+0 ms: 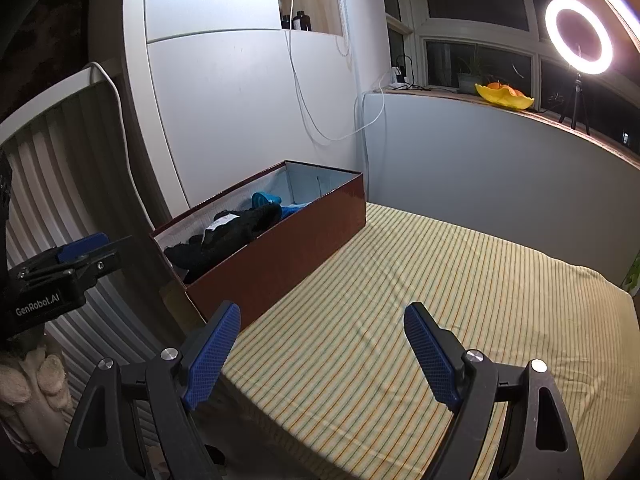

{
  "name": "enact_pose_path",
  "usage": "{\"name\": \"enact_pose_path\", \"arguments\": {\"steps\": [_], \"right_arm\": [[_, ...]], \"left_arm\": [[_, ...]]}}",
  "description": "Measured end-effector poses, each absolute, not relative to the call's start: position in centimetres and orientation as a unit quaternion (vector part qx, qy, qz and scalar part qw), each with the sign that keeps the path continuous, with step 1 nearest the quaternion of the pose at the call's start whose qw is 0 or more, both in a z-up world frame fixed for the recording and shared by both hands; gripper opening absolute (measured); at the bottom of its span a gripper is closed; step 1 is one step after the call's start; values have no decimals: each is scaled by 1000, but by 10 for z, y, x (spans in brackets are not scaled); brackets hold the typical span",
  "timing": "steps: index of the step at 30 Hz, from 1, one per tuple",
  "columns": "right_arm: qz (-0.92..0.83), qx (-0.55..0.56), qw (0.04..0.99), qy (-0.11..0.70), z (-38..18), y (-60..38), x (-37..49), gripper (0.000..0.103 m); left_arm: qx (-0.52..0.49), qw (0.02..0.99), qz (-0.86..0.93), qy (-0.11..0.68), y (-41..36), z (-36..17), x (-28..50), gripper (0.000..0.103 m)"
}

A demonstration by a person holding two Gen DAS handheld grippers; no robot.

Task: Organize soft objects

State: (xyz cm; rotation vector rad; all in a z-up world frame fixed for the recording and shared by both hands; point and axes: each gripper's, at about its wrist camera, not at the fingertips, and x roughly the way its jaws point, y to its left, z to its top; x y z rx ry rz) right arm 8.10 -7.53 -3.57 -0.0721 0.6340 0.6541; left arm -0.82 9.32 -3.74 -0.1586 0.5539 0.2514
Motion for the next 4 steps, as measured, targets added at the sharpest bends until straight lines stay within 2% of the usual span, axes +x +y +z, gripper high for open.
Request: {"name": "enact_pose_path", "arguments": {"steps": [4], "right_arm": [[317,-34,896,309,-38,-77,81,81]], "left_arm": [[-66,955,125,261,89,-36,-12,81]]}}
